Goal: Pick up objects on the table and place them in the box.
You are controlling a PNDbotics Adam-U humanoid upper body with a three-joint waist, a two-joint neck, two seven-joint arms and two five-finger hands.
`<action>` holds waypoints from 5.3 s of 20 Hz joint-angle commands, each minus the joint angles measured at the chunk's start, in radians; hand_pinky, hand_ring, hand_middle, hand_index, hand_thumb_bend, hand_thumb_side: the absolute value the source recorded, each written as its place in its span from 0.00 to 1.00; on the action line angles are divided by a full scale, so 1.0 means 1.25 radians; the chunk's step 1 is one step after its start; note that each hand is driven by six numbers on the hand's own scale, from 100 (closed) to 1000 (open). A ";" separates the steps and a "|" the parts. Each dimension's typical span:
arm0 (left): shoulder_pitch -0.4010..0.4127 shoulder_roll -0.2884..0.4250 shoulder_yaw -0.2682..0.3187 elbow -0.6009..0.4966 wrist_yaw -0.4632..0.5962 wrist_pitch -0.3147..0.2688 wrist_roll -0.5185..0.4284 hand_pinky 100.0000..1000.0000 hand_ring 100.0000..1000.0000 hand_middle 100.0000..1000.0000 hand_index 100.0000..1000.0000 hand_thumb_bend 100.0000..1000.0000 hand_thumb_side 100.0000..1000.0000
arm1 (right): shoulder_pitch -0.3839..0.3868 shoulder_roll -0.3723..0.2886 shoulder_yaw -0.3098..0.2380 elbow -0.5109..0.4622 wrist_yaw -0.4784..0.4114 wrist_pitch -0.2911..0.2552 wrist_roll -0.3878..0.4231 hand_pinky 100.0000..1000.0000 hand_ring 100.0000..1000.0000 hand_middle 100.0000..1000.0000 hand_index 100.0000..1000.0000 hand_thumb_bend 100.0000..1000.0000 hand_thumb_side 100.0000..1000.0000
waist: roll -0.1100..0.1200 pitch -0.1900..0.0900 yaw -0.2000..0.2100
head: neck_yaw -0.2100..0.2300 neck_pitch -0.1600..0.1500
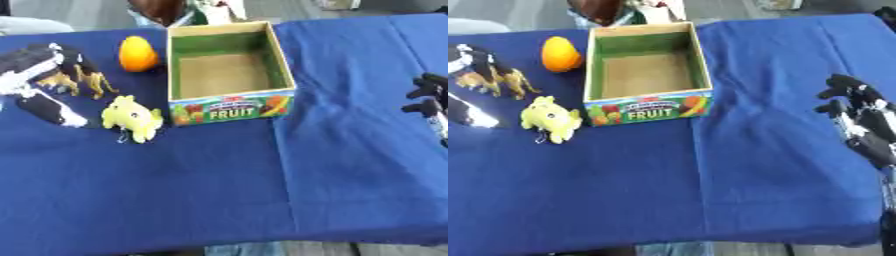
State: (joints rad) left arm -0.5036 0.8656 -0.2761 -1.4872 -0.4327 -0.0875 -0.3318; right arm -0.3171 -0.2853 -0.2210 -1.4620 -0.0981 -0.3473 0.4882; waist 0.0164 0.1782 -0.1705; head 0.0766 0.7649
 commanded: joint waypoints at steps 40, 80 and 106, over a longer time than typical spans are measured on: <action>-0.071 -0.076 -0.048 0.103 -0.077 -0.060 -0.027 0.66 0.56 0.59 0.74 0.55 0.22 | -0.016 -0.005 0.005 -0.009 0.003 -0.002 0.013 0.67 1.00 0.61 0.90 0.00 0.32 | 0.000 0.001 -0.018 | 0.015 0.004; -0.065 -0.070 -0.026 0.080 -0.207 -0.080 0.092 0.35 0.00 0.00 0.26 0.02 0.11 | -0.013 -0.003 0.000 -0.009 0.001 -0.002 0.012 0.67 1.00 0.61 0.91 0.00 0.32 | -0.002 0.004 -0.014 | 0.006 0.004; -0.279 -0.143 0.008 0.093 -0.252 -0.066 0.133 0.40 0.00 0.00 0.28 0.04 0.09 | -0.027 0.002 0.030 -0.008 -0.010 -0.006 0.041 0.67 1.00 0.61 0.90 0.00 0.31 | -0.006 -0.006 -0.058 | 0.036 -0.001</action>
State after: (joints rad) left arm -0.8274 0.6849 -0.2686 -1.3787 -0.7379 -0.1627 -0.1708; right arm -0.3359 -0.2715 -0.1854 -1.4580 -0.1022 -0.3518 0.5316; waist 0.0105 0.1850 -0.2465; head 0.1147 0.7647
